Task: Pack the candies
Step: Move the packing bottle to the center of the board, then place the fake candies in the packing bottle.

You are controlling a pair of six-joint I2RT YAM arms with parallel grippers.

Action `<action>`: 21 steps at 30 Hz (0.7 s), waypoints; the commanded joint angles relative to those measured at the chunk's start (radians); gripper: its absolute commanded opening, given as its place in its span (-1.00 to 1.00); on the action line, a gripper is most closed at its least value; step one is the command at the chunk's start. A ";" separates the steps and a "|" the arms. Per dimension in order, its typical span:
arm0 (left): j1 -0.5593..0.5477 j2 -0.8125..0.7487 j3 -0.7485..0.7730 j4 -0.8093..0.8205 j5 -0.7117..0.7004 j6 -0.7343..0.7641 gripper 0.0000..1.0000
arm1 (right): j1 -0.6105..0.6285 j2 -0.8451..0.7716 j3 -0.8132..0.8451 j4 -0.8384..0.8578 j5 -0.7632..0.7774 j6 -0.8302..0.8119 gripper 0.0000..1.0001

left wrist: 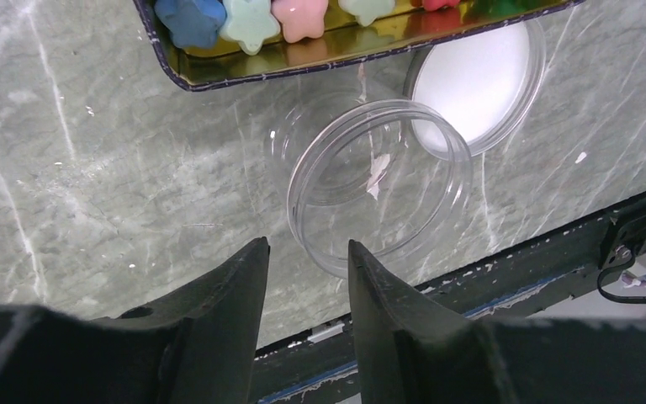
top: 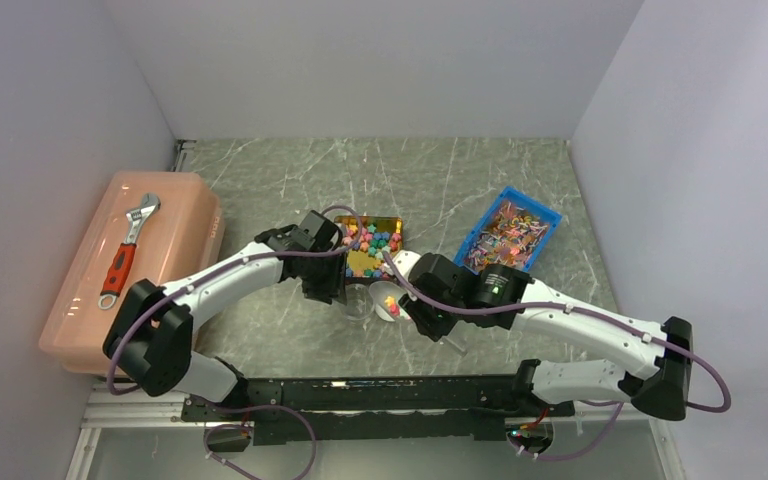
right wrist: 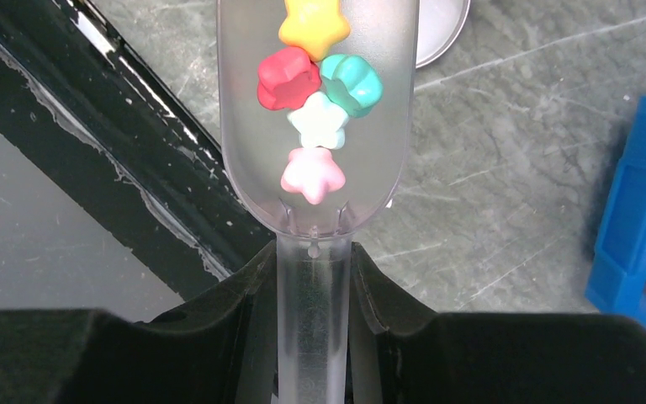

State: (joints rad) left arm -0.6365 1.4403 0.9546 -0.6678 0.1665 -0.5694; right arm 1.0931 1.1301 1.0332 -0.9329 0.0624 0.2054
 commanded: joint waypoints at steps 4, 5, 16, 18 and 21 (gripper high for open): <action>-0.005 -0.114 0.065 -0.046 -0.069 0.018 0.01 | 0.029 0.039 0.056 -0.039 0.004 0.053 -1.00; -0.004 -0.130 0.069 -0.058 -0.090 0.022 0.03 | 0.031 0.050 0.061 -0.043 -0.003 0.053 -1.00; -0.004 -0.350 0.063 -0.090 -0.239 0.087 0.17 | 0.046 0.193 0.154 -0.096 -0.030 0.047 -1.00; -0.003 -0.394 0.055 -0.089 -0.260 0.099 0.19 | 0.047 0.217 0.174 -0.107 -0.034 0.051 -1.00; -0.003 -0.462 0.034 -0.083 -0.288 0.115 0.23 | 0.047 0.245 0.198 -0.115 -0.052 0.052 -1.00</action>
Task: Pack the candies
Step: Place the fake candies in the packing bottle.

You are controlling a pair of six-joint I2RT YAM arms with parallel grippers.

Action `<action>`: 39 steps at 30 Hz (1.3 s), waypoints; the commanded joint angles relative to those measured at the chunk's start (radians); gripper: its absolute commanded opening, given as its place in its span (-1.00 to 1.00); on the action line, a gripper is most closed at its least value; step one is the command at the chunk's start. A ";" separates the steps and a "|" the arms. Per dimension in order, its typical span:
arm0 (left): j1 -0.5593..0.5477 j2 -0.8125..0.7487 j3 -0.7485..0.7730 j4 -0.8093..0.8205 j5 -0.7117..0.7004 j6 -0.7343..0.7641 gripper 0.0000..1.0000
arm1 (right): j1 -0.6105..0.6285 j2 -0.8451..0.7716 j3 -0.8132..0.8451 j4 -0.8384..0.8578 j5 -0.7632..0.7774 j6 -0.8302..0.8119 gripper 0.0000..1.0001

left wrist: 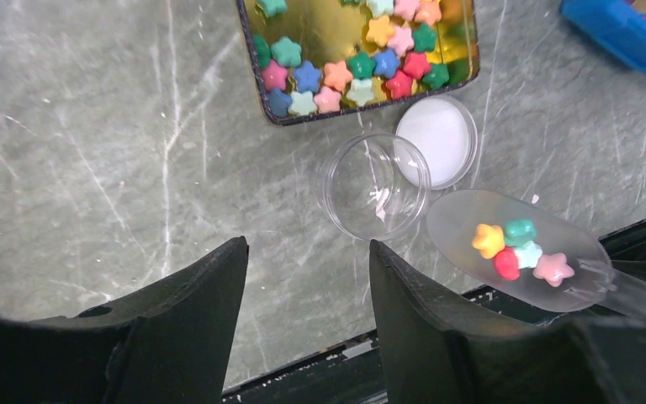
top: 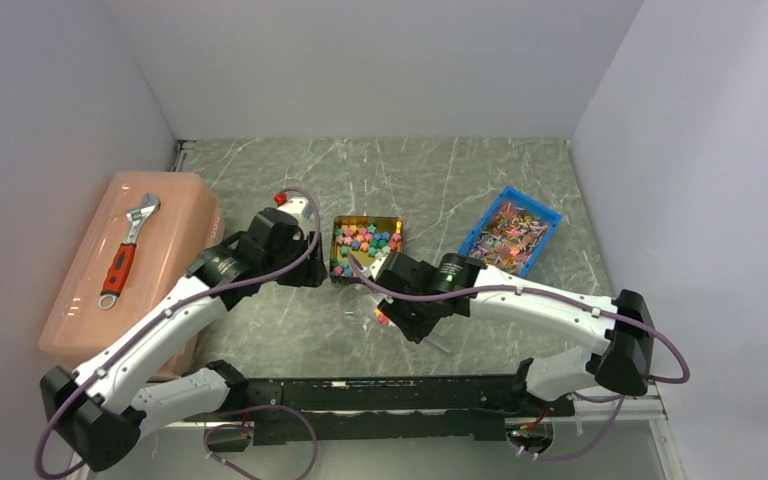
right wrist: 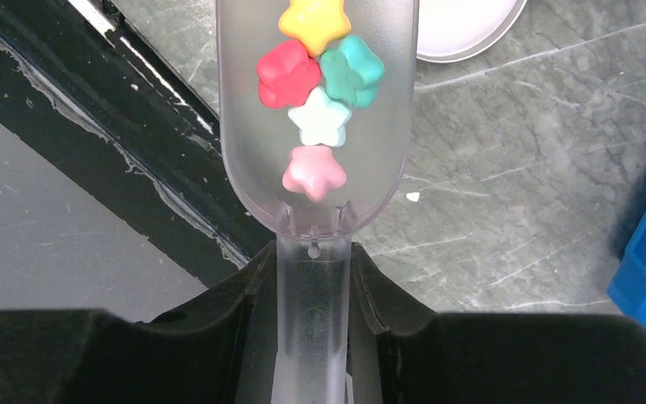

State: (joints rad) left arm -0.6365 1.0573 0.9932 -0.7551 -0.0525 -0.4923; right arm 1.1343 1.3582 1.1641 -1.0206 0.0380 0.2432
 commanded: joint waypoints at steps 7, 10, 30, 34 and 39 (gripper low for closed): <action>-0.003 -0.194 -0.048 0.002 -0.105 0.074 0.27 | 0.006 0.118 0.145 -0.090 -0.033 0.022 -1.00; -0.003 -0.238 -0.068 0.011 -0.112 0.087 0.28 | 0.006 0.156 0.166 -0.103 -0.033 0.025 -1.00; -0.003 -0.428 -0.143 0.019 -0.107 0.103 0.37 | 0.005 0.374 0.400 -0.311 -0.033 0.044 -1.00; -0.003 -0.445 -0.146 0.018 -0.106 0.100 0.39 | 0.003 0.402 0.438 -0.344 -0.031 0.045 -1.00; -0.003 -0.459 -0.149 0.019 -0.103 0.098 0.41 | -0.003 0.431 0.467 -0.381 -0.033 0.044 -1.00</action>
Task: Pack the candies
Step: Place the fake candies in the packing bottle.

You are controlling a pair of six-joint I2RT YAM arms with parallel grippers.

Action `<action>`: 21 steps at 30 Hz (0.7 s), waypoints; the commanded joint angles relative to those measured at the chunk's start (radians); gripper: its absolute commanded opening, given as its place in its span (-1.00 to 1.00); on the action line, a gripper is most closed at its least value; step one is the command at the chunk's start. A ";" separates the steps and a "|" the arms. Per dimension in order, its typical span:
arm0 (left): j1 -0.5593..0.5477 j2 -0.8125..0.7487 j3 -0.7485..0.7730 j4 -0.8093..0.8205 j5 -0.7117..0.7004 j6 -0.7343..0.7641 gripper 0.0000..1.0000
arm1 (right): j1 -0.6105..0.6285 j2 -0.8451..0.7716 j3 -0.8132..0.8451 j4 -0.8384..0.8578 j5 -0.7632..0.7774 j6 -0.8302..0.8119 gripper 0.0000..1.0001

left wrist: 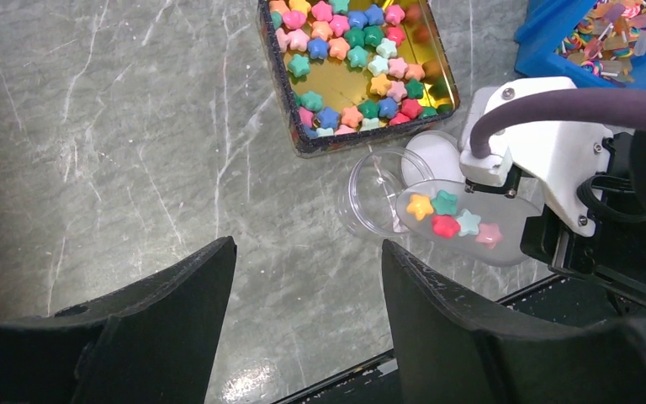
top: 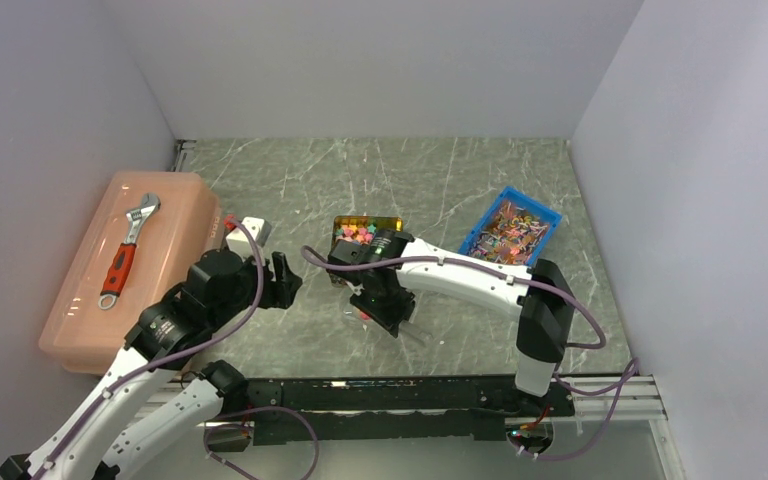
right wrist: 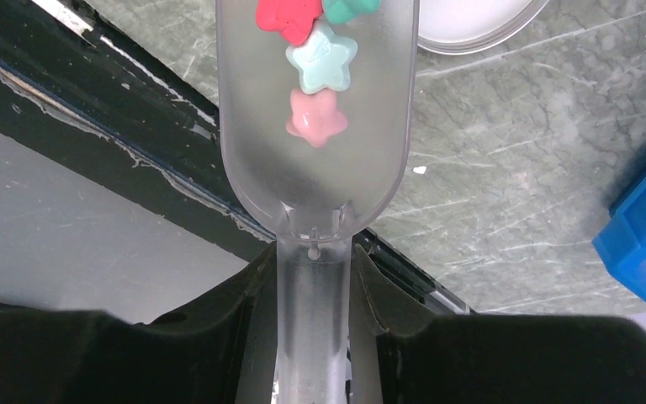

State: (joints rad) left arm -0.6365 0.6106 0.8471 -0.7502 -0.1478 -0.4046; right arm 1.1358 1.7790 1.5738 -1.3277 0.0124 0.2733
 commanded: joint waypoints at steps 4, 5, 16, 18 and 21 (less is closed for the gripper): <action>-0.003 -0.016 -0.003 0.012 -0.004 0.010 0.41 | -0.011 0.026 0.086 -0.102 -0.008 0.009 -1.00; -0.003 -0.018 -0.002 0.012 -0.005 0.009 0.41 | -0.013 0.029 0.088 -0.107 -0.034 0.007 -1.00; -0.003 -0.050 -0.005 0.011 -0.008 0.009 0.45 | -0.039 0.090 0.199 -0.173 -0.072 -0.006 -1.00; -0.003 -0.056 -0.006 0.010 -0.008 0.008 0.45 | -0.039 0.100 0.199 -0.172 -0.080 -0.015 -1.00; -0.003 -0.061 -0.006 0.009 -0.006 0.010 0.45 | -0.047 0.109 0.185 -0.174 -0.086 -0.016 -1.00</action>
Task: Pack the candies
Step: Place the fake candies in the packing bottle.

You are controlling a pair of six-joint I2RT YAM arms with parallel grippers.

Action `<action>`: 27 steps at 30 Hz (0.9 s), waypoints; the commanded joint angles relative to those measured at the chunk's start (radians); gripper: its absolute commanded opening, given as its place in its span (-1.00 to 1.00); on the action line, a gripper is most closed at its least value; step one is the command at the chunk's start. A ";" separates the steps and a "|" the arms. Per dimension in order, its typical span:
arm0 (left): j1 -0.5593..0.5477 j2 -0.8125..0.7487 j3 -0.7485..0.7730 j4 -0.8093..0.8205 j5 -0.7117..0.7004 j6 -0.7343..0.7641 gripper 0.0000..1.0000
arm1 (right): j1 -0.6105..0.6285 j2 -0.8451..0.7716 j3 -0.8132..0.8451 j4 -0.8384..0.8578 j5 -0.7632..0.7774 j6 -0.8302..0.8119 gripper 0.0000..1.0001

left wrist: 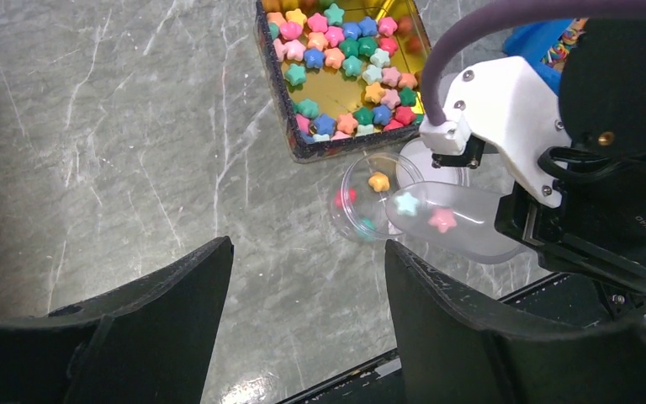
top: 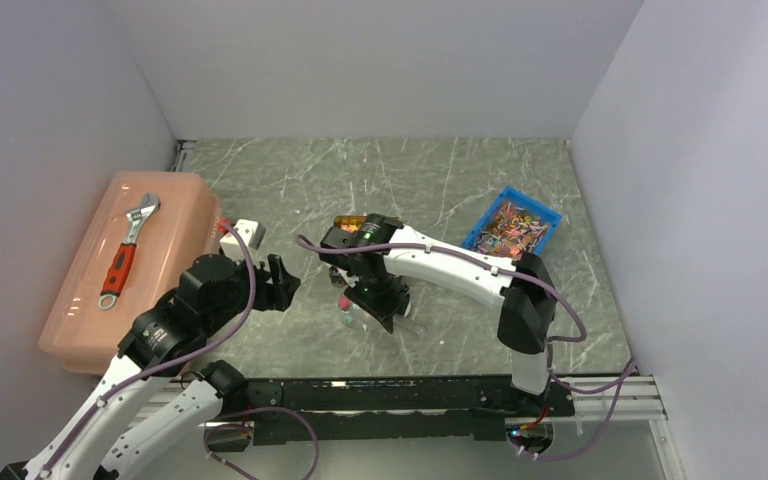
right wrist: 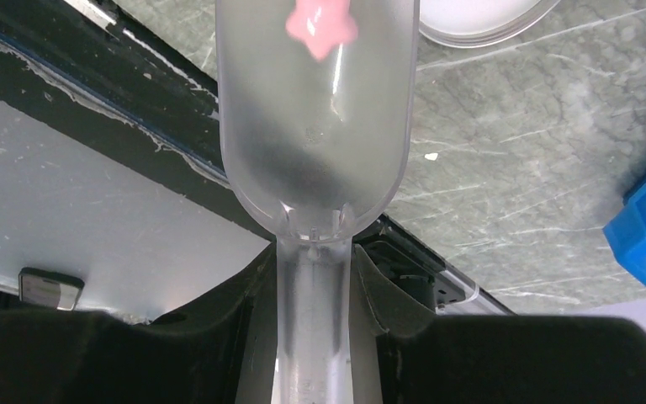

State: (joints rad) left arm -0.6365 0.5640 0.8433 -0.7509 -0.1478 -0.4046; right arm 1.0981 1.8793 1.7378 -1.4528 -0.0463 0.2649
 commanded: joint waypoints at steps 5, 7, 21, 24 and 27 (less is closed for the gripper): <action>-0.003 -0.020 -0.003 0.012 -0.002 0.012 0.46 | -0.020 0.004 0.019 -0.049 -0.043 -0.003 -1.00; -0.003 -0.021 -0.004 0.012 -0.002 0.012 0.46 | -0.023 0.003 0.021 -0.050 -0.033 -0.006 -1.00; -0.003 0.008 -0.004 0.013 -0.001 0.011 0.48 | -0.036 -0.089 -0.024 -0.040 -0.039 0.005 -1.00; -0.003 0.018 -0.006 0.013 -0.002 0.009 0.54 | -0.041 -0.127 -0.054 -0.016 -0.030 0.012 -1.00; -0.003 0.028 -0.006 0.013 -0.004 0.009 0.58 | -0.043 -0.160 -0.074 0.010 -0.014 0.017 -1.00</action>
State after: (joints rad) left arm -0.6365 0.5785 0.8379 -0.7532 -0.1474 -0.4046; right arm 1.0634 1.8008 1.6806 -1.4597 -0.0860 0.2630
